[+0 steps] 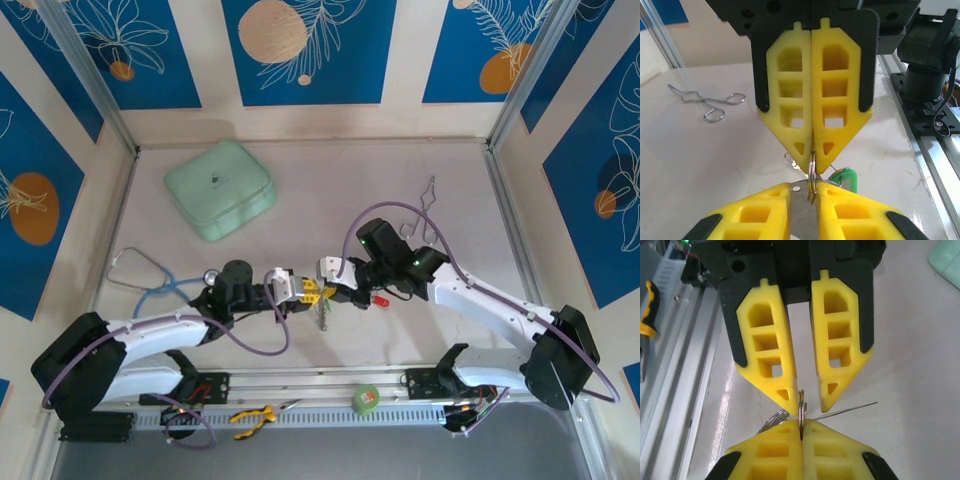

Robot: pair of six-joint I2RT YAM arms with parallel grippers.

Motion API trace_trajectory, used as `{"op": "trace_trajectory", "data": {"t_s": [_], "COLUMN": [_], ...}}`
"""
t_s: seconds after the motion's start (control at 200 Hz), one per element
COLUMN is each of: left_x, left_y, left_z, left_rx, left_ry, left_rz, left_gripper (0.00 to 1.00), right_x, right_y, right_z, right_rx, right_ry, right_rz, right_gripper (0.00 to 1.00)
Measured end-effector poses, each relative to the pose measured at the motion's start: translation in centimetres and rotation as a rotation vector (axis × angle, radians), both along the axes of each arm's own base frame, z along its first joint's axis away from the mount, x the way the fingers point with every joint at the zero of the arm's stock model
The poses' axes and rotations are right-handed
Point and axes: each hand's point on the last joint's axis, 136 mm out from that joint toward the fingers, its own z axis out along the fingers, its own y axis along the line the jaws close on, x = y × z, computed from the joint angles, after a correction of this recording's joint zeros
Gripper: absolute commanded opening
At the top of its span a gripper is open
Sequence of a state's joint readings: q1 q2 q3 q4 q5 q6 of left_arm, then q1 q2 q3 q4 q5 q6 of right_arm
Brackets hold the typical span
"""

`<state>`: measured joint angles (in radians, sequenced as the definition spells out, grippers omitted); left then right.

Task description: Put the keys on the keyring

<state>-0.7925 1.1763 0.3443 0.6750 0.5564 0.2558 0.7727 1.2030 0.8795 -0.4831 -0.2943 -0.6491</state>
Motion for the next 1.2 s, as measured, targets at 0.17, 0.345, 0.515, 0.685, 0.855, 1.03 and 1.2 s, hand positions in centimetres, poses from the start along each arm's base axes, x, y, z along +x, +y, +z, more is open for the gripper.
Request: {"op": "trace_trajectory", "data": {"t_s": [0.17,0.345,0.515,0.685,0.855,1.03,1.2], "left_x": [0.1,0.2,0.1,0.2,0.1,-0.1,-0.4], "left_y": [-0.2,0.0,0.0,-0.1,-0.2,-0.4,-0.3], "left_z": [-0.1,-0.4,-0.6,0.1,0.9,1.1,1.0], "left_rx": [0.028,0.042,0.052,0.02,-0.022,-0.043,-0.05], "left_ry": [-0.008,-0.008,-0.001,-0.022,-0.034,-0.031,-0.023], "left_rz": [-0.007,0.001,0.0,0.003,-0.006,-0.019,-0.027], "left_gripper": [0.17,0.11,0.0,0.0,0.0,0.0,0.0], "right_x": [0.2,0.4,0.5,0.5,0.2,0.1,0.0], "right_y": [0.2,0.4,0.4,-0.9,-0.8,0.0,0.1], "right_z": [-0.1,-0.4,-0.7,-0.8,-0.4,0.6,0.7], "right_rx": [-0.073,-0.153,-0.168,-0.044,0.054,0.111,0.122], "right_ry": [-0.042,-0.065,-0.063,-0.001,0.051,0.058,0.067], "right_rz": [0.014,0.023,0.018,-0.041,-0.055,-0.034,-0.033], "right_gripper": [0.0,0.0,0.18,0.26,0.26,0.24,0.12]}}
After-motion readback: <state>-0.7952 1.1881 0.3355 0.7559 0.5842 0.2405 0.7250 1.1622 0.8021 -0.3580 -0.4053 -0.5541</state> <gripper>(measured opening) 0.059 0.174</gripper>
